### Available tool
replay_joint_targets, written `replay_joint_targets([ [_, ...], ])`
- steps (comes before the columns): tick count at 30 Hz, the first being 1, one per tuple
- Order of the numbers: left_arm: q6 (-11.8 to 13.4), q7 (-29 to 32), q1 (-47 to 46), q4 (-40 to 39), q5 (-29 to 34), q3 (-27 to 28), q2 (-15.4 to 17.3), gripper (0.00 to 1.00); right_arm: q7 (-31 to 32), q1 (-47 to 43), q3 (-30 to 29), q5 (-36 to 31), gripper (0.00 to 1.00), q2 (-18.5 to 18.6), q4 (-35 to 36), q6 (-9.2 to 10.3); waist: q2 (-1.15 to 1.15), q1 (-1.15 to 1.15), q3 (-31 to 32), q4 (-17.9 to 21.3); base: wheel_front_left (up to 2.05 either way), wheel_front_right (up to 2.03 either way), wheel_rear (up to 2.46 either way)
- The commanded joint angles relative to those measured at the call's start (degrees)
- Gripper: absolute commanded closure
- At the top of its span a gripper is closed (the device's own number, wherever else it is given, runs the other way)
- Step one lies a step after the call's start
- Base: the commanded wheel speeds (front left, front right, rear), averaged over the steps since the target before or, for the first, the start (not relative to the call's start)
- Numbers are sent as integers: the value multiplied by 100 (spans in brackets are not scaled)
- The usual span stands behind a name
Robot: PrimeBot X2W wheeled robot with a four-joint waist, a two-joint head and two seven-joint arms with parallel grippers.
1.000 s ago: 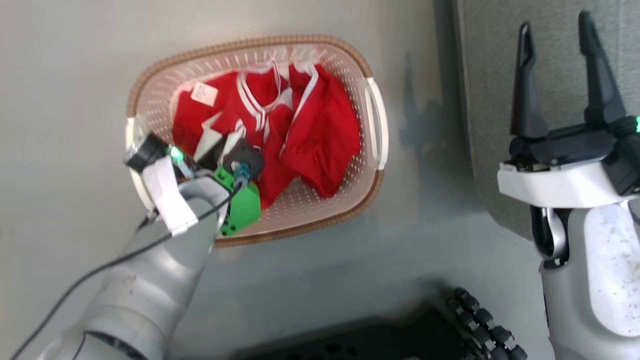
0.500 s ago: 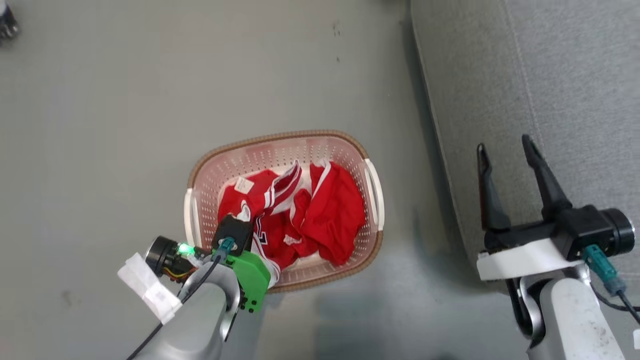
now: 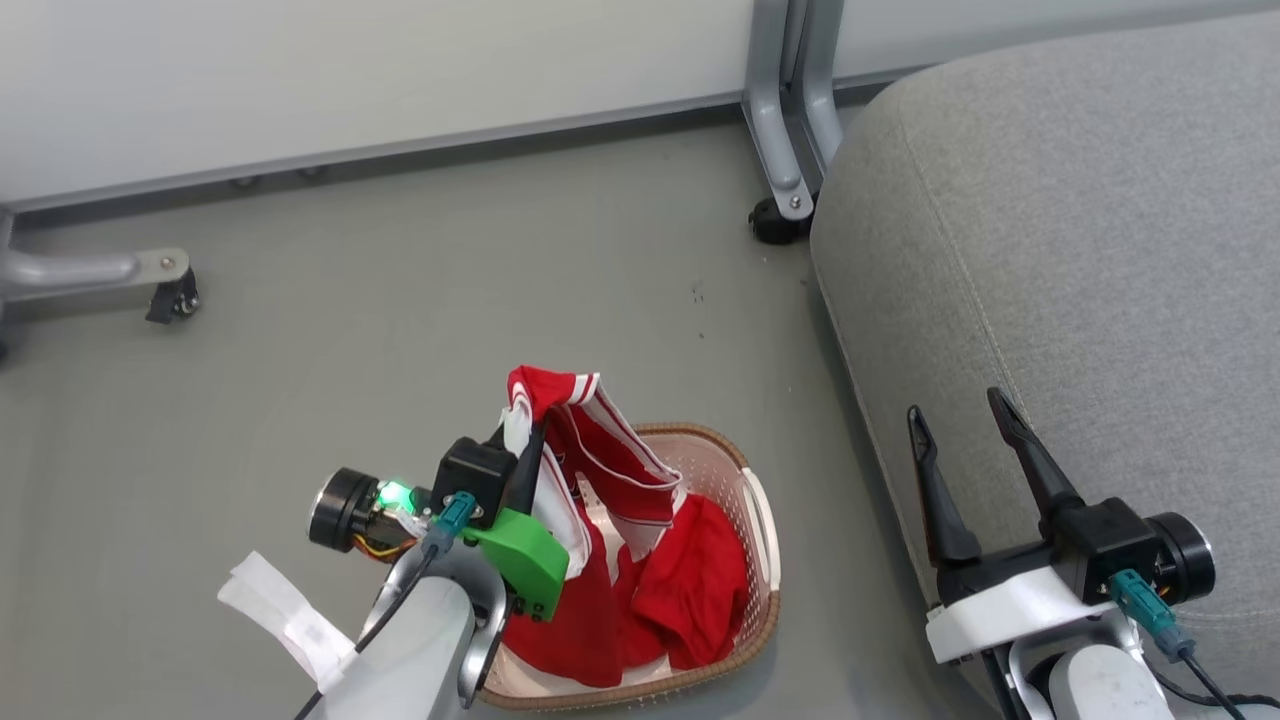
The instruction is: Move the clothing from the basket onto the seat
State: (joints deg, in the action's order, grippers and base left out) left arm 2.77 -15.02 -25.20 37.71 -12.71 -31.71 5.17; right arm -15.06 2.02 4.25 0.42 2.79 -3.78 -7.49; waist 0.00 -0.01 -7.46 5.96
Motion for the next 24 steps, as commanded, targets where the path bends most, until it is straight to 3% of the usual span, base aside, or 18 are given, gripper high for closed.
replay_joint_targets([
  [1, 9, -22, 63, -150, 92, 32, 58, 100, -18, -124, 28, 36, 0, 19, -29, 0, 0, 1, 478, -101, 0, 0, 0],
  [12, -62, -21, -230, -1725, 395, 212, 63, 100, -18, -201, 230, 93, 0, 17, -33, 0, 0, 1, 641, -79, 0, 0, 0],
  [24, -308, -15, -606, -2152, 411, 43, -54, 100, -18, -210, 857, 252, 0, 18, 196, 0, 0, 1, 596, -165, 0, 0, 0],
])
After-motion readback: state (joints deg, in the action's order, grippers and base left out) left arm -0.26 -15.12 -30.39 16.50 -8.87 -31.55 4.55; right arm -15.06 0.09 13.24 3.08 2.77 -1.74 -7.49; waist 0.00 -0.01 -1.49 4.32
